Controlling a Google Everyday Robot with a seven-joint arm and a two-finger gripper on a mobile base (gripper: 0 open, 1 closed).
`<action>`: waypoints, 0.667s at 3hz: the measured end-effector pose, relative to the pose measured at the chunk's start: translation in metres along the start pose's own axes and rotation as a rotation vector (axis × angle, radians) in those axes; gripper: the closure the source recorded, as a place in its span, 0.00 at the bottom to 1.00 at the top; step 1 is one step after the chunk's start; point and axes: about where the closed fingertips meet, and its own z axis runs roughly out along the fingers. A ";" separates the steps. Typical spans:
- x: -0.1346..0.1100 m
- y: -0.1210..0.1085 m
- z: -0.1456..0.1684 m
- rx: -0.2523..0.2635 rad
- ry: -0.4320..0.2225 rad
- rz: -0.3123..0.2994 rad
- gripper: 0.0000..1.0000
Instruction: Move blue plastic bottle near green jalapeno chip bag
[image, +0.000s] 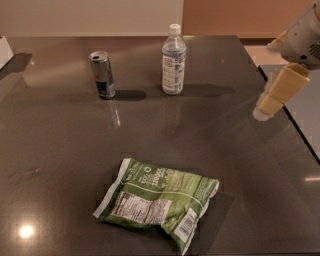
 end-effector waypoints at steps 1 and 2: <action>-0.022 -0.027 0.021 0.011 -0.101 0.025 0.00; -0.052 -0.053 0.041 0.036 -0.197 0.038 0.00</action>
Offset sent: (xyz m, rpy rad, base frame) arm 0.1208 0.0618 -0.0043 0.2850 -0.1637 -0.0091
